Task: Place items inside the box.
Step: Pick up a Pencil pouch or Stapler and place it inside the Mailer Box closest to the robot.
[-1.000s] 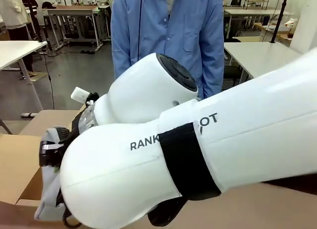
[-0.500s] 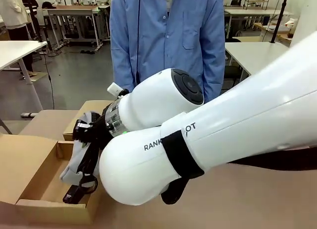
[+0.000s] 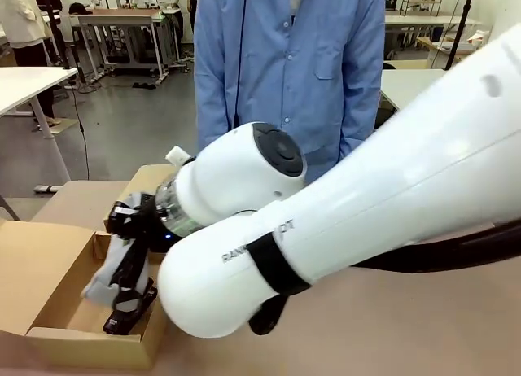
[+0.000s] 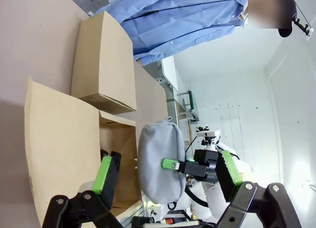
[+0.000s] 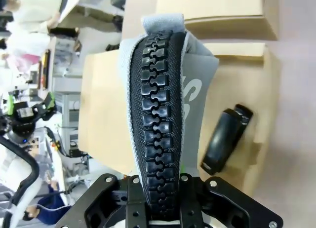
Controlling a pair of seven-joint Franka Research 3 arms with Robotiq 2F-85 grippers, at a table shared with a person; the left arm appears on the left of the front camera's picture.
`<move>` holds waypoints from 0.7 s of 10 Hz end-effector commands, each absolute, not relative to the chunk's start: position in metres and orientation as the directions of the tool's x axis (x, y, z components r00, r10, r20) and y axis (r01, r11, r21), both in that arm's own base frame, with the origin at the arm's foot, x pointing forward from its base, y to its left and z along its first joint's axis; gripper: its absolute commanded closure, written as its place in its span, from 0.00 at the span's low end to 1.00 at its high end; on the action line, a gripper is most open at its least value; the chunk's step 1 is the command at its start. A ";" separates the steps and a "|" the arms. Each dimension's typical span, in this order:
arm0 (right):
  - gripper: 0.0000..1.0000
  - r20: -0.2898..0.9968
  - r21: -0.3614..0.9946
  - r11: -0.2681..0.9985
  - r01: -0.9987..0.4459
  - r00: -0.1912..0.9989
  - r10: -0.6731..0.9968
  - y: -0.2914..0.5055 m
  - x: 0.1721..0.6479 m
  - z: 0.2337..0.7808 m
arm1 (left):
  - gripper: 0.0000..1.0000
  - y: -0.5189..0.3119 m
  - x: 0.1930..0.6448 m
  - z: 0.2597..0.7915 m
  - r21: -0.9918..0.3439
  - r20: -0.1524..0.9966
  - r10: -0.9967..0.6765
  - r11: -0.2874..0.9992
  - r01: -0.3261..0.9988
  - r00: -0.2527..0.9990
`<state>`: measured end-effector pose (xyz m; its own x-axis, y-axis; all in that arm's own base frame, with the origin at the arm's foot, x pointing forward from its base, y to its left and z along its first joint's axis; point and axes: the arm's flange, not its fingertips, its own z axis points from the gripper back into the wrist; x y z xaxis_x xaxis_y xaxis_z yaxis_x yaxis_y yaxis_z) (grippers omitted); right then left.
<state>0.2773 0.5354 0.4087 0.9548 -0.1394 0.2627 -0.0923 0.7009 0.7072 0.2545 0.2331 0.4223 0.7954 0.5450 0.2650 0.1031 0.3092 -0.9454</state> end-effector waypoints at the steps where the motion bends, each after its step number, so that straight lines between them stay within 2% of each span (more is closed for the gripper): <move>1: 0.93 0.261 0.709 0.703 -0.058 0.948 -0.185 0.638 0.263 0.409 | 0.00 0.232 0.254 0.423 -0.945 0.286 0.550 0.300 0.134 0.785; 7: 0.93 0.261 0.655 0.755 -0.030 0.946 -0.189 0.654 0.273 0.387 | 0.00 0.232 0.254 0.423 -0.945 0.286 0.550 0.300 0.134 0.785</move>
<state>0.2782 0.6446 0.3809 0.9500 -0.1555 0.2706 -0.0680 0.7430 0.6658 0.2545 0.2331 0.4223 0.7955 0.5450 0.2650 0.1031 0.3092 -0.9454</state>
